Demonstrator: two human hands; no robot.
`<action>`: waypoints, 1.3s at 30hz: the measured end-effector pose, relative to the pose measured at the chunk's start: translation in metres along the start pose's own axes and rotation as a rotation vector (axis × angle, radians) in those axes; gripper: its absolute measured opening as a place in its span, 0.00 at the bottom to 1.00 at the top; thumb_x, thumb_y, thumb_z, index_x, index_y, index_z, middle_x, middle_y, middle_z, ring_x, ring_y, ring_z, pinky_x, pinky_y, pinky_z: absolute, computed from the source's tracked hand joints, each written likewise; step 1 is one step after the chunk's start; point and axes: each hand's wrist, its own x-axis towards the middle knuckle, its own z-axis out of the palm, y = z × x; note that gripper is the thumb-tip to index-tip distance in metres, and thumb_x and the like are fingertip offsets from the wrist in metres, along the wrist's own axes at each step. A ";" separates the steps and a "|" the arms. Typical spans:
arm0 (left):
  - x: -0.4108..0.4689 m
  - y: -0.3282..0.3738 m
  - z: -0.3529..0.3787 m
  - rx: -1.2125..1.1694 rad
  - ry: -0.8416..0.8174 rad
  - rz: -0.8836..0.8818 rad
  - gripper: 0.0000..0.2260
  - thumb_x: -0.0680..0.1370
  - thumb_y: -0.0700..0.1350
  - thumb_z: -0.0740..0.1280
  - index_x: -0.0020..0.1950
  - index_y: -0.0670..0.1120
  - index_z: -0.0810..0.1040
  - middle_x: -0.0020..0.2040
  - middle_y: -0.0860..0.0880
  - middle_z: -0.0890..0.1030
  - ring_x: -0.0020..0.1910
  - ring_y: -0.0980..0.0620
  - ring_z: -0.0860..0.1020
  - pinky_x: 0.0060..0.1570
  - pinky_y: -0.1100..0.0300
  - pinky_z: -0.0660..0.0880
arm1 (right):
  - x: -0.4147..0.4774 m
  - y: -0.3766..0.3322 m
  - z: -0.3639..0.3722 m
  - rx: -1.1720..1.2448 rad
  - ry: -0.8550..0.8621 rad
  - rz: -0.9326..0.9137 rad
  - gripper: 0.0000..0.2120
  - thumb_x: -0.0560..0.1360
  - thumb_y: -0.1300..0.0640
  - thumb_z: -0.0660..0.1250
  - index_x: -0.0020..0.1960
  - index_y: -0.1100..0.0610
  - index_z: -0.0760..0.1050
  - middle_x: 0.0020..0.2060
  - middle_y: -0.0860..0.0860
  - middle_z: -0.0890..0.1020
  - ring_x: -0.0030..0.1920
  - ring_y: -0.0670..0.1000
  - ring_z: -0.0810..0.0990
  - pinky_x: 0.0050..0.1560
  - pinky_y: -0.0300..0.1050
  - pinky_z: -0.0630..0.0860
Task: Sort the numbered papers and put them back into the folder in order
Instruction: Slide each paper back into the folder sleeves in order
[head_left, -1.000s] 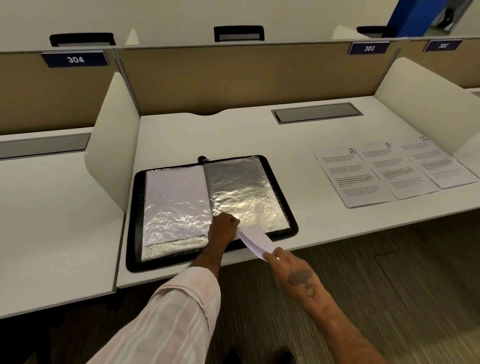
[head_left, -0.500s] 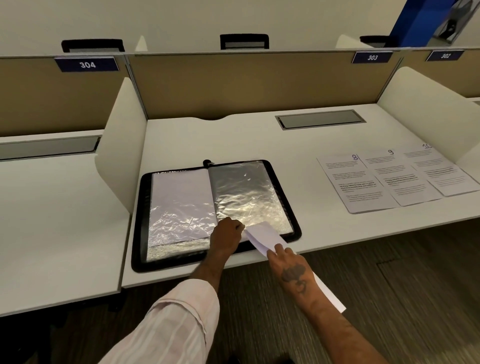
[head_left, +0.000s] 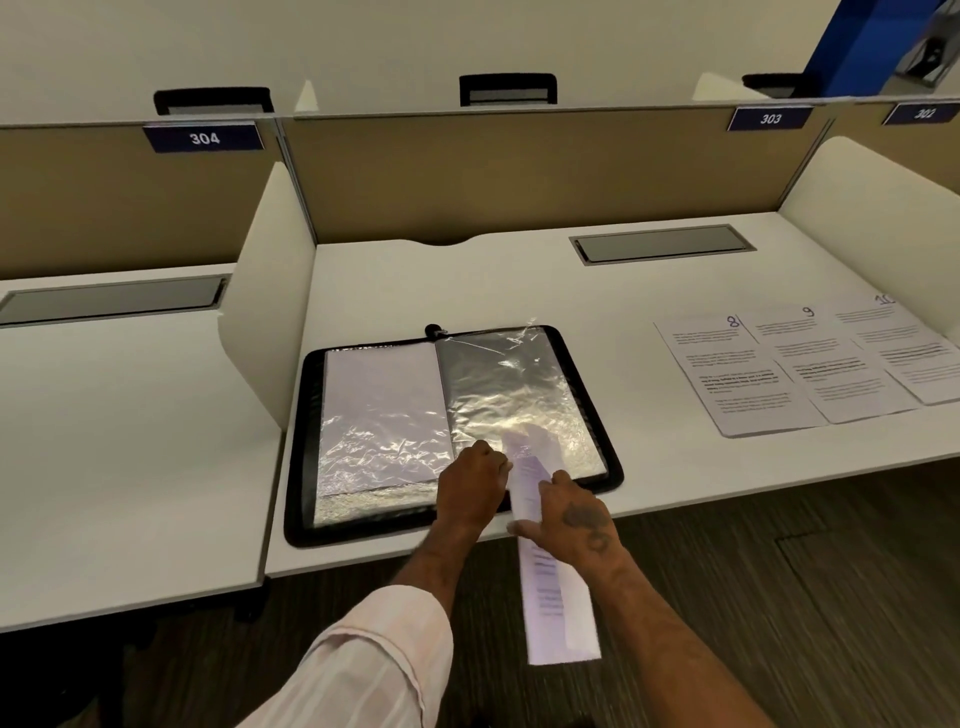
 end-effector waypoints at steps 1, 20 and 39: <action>0.000 0.002 -0.001 -0.010 0.021 0.000 0.13 0.82 0.51 0.60 0.54 0.47 0.82 0.53 0.50 0.79 0.51 0.49 0.79 0.44 0.55 0.75 | 0.001 0.002 0.000 0.039 -0.009 0.007 0.32 0.71 0.34 0.66 0.64 0.55 0.70 0.56 0.52 0.74 0.53 0.52 0.77 0.49 0.43 0.73; 0.003 0.004 0.034 0.093 0.068 0.081 0.06 0.76 0.48 0.69 0.43 0.48 0.81 0.42 0.51 0.78 0.37 0.51 0.79 0.28 0.55 0.77 | 0.036 0.057 0.001 0.988 0.209 0.509 0.11 0.74 0.59 0.72 0.49 0.61 0.70 0.42 0.53 0.76 0.38 0.46 0.75 0.31 0.37 0.68; 0.007 -0.002 0.038 0.183 -0.119 -0.045 0.11 0.82 0.45 0.58 0.52 0.45 0.81 0.54 0.48 0.78 0.53 0.47 0.77 0.44 0.50 0.77 | 0.012 0.112 0.021 1.006 -0.565 0.387 0.21 0.70 0.61 0.75 0.61 0.56 0.76 0.55 0.53 0.82 0.56 0.55 0.80 0.57 0.56 0.79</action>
